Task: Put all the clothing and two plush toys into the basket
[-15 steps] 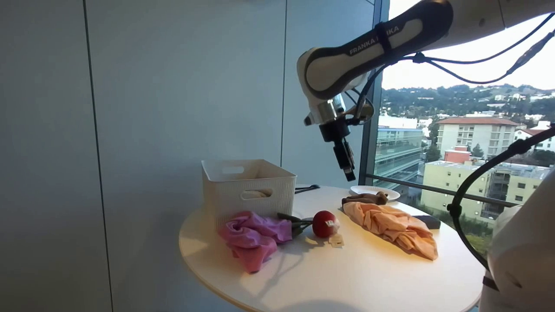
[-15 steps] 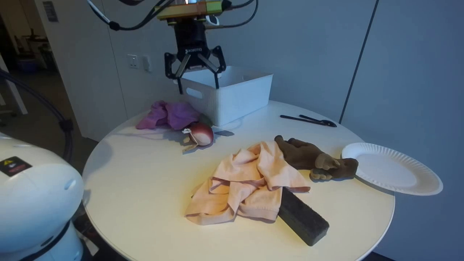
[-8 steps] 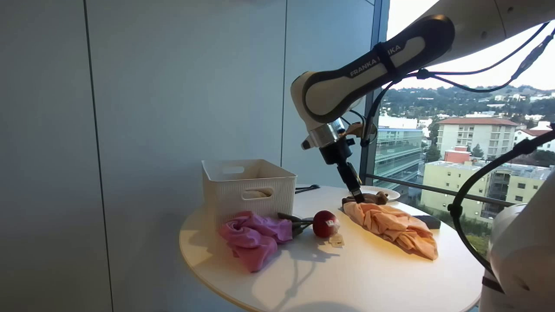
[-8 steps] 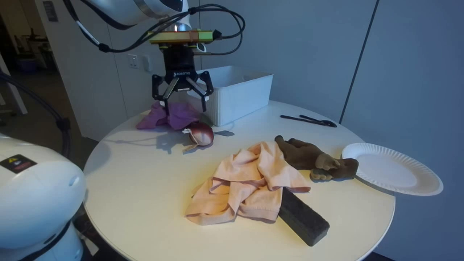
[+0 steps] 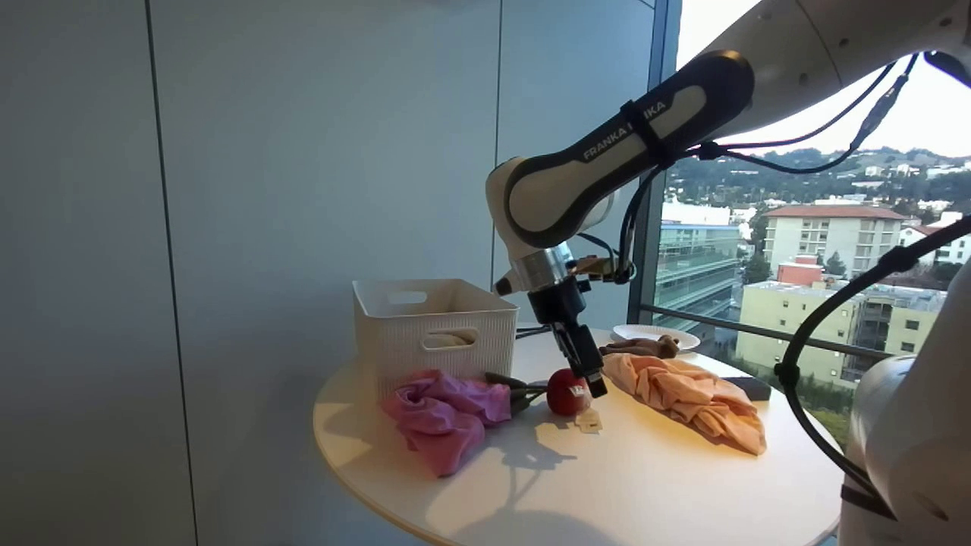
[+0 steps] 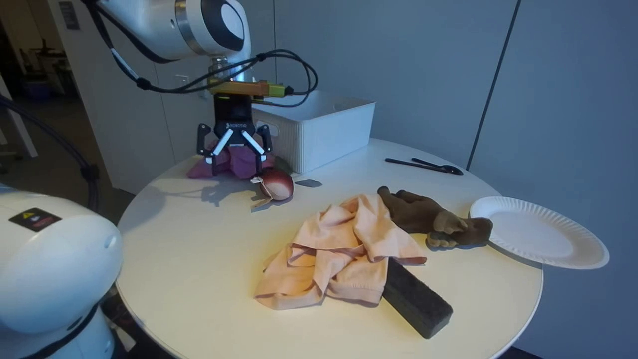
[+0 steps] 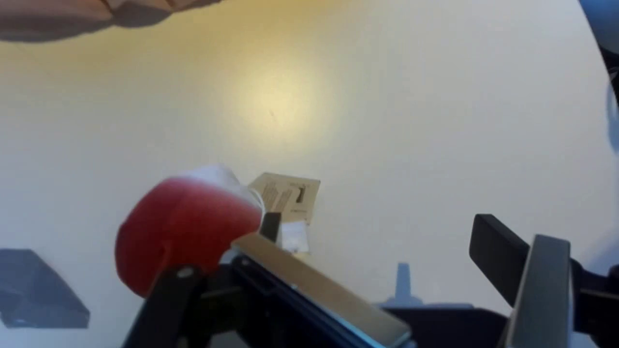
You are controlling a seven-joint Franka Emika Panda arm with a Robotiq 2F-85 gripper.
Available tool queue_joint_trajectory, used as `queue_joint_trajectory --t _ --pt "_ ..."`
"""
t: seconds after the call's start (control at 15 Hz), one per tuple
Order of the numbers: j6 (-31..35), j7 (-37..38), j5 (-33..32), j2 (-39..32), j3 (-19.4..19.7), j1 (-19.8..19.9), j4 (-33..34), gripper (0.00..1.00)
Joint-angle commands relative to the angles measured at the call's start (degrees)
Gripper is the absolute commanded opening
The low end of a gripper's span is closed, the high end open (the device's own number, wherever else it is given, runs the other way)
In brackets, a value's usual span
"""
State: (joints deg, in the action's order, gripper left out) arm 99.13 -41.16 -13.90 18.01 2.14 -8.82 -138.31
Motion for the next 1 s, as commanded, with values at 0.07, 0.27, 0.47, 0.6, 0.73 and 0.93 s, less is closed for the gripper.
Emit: queue_joint_trajectory --t 0.07,0.27,0.47,0.6,0.73,0.93 --pt "6.13 -6.96 3.85 -4.54 -4.36 -3.9 -1.09 1.0" --pt "8.28 -10.37 3.75 -4.29 -8.14 -6.22 -2.01 1.0" --pt "7.8 -14.3 2.75 -4.03 -11.21 -8.33 -1.73 1.0" --pt "8.59 -17.61 1.85 -5.37 -12.5 -9.21 -0.93 1.0" --pt "9.07 -21.62 0.25 -7.34 -13.25 -9.49 0.61 1.0" --pt "7.24 -26.13 -5.65 -11.54 -14.81 -9.26 6.47 1.0"
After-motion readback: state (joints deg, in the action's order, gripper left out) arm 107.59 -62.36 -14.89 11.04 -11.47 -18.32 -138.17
